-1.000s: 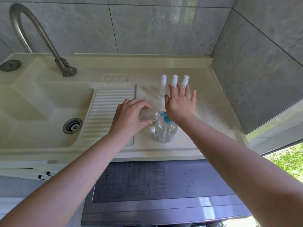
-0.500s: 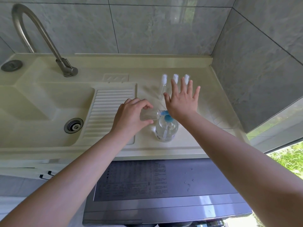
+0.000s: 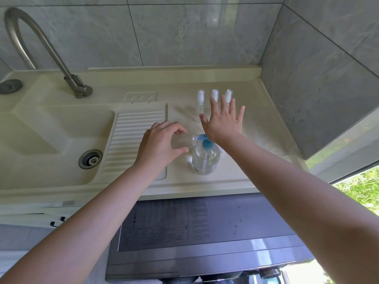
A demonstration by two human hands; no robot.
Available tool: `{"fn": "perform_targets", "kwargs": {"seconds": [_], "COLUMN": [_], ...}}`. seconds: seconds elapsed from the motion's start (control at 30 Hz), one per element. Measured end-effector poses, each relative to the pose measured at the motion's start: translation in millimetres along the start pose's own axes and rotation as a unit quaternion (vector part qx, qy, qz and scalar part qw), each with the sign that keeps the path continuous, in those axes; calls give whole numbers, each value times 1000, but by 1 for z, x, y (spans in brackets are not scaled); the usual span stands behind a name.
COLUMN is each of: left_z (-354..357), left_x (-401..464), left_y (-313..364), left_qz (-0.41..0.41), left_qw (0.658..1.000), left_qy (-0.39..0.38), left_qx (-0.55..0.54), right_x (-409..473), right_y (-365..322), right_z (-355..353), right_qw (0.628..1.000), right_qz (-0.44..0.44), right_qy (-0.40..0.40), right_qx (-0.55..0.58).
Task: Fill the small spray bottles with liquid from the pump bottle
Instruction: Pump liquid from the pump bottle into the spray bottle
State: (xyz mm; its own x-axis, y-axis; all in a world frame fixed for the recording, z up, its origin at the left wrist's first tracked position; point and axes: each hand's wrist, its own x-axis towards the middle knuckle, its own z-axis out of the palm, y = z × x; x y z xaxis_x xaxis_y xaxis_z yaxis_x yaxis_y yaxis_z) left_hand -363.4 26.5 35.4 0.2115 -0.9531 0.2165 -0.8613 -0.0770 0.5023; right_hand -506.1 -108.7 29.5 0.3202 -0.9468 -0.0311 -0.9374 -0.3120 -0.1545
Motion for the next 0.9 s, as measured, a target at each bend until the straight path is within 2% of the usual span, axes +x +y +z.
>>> {"fn": "perform_targets", "kwargs": {"seconds": [0.07,0.2,0.27,0.4,0.6,0.9], "left_z": [0,0,0,1,0,0], "left_x": [0,1,1,-1,-2,-2], "left_y": [0,2,2,2,4,4], "left_qz": [-1,-6,-5,-9,-12,-17], "left_qw": [1000,1000,1000,1000,1000,1000], "left_qy": [1,-6,-3,-2,-5,-6], "left_qx": [0,5,7,2,7,8], "right_x": [-1,-3,-1,-1,-3,-8], "right_y": [1,0,0,-1,-3,-5], "right_z": [3,-2,-5,3,1,5], "right_qw": [999,999,998,999,998,998], "right_qz": [22,-20,-32,-21,-30,-2], "right_qy": [-26,27,44,24,61,65], "right_qx": [29,-27,-18,4,0,20]}}
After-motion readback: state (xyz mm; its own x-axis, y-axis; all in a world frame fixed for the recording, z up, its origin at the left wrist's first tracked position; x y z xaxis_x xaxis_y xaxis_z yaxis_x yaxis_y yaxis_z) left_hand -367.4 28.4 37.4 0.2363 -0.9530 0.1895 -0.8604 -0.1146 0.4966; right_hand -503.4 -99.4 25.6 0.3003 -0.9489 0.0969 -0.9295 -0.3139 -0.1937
